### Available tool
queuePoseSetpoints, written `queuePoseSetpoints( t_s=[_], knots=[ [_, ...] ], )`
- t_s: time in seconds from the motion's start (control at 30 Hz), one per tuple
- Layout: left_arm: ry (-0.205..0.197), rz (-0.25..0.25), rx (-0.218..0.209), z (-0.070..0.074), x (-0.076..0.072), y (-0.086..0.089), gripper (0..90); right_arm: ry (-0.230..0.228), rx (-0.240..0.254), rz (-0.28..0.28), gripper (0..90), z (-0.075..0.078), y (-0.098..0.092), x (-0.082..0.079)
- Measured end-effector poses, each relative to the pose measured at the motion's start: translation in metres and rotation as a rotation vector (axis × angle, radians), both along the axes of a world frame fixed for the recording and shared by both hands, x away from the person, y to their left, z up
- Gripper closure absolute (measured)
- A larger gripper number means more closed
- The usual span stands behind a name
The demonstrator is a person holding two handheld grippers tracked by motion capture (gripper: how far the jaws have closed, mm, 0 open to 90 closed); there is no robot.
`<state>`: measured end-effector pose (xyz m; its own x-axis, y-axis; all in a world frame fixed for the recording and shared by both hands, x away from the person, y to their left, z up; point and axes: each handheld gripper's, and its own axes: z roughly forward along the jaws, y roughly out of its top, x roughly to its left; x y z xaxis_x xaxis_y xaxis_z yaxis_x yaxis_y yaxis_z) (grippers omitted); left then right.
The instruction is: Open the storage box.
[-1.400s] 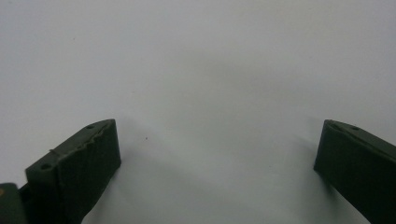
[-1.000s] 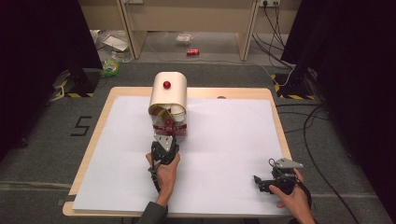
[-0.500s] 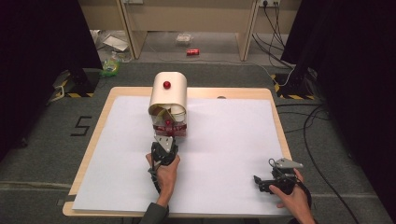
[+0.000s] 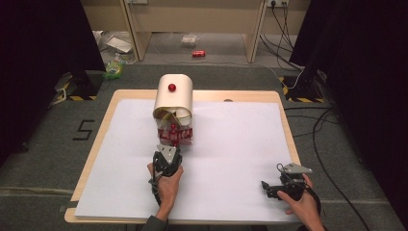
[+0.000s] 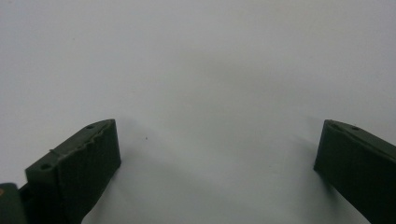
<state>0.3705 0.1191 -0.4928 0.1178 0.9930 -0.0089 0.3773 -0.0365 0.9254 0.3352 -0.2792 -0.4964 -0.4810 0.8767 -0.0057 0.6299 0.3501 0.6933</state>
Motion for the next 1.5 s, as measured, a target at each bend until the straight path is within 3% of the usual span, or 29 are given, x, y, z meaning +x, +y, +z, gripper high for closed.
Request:
queuePoseSetpoints(
  t_s=[0.27,0.4,0.5,0.73,0.93,1.1,1.4,1.5],
  knots=[
    [-0.001,-0.042,0.028,0.000,-0.005,0.005,73.0,0.000,0.000,0.000,0.6,0.000,0.000,0.000],
    [-0.005,-0.083,0.009,0.003,-0.008,0.011,74.3,0.000,0.000,0.000,0.6,0.000,0.000,0.000],
    [0.001,-0.125,0.001,0.007,-0.009,0.013,67.9,0.001,0.001,-0.001,0.6,0.000,0.000,0.000],
    [-0.020,-0.141,0.009,0.011,-0.012,0.014,58.9,0.000,0.000,0.000,0.6,0.000,0.000,0.000],
    [-0.008,-0.242,-0.029,0.021,-0.012,0.020,50.2,0.000,0.000,0.000,0.6,0.000,0.000,0.000],
    [-0.014,-0.284,-0.045,0.030,-0.012,0.026,42.0,0.000,0.000,0.000,0.6,0.000,0.000,0.000],
    [-0.055,-0.386,0.005,0.044,-0.006,0.030,34.3,0.000,0.000,0.000,0.6,0.000,0.000,0.000],
    [-0.060,-0.395,0.008,0.048,-0.003,0.030,31.6,0.000,0.000,0.000,0.6,0.000,0.000,0.000]
  ],
)
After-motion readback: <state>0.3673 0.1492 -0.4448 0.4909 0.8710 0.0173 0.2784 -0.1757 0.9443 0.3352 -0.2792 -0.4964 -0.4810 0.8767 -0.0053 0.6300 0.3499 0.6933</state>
